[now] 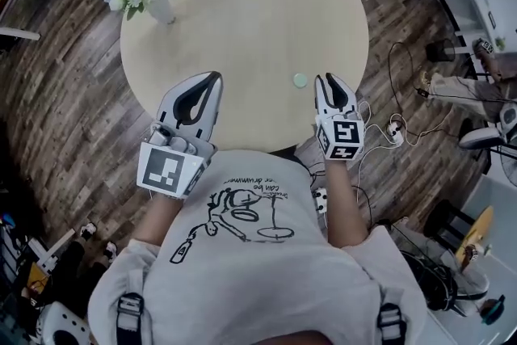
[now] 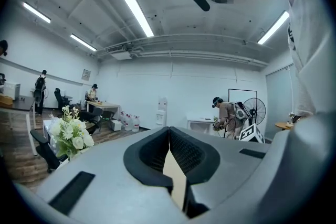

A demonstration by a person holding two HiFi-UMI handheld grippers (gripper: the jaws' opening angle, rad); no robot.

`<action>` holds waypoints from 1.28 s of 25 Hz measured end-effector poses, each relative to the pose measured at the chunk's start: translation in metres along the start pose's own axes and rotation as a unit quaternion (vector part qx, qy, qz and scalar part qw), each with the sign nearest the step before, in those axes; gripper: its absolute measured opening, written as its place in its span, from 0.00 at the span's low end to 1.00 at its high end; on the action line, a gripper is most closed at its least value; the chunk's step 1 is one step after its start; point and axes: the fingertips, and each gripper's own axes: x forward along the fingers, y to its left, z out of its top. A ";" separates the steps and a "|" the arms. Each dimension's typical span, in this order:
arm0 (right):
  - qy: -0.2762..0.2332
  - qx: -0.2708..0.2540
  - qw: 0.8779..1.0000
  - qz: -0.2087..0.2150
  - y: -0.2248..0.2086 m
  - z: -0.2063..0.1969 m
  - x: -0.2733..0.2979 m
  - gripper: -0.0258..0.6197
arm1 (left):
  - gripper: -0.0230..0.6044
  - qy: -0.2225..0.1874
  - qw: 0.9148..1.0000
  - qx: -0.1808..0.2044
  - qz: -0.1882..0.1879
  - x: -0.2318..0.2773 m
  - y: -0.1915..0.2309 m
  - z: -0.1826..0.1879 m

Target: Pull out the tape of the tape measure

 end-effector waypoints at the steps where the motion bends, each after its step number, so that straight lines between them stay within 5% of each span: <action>1: 0.012 0.003 1.000 0.002 -0.001 -0.017 0.007 0.21 | 0.07 0.001 1.000 0.000 0.000 -0.001 -0.001 -0.001; 18: 0.158 0.035 0.987 0.016 -0.008 -0.191 0.099 0.37 | 0.07 0.026 1.000 -0.006 0.012 -0.014 0.002 -0.018; 32: 0.211 0.046 0.976 0.014 -0.010 -0.229 0.124 0.38 | 0.07 0.038 0.999 -0.005 0.031 -0.028 0.008 -0.027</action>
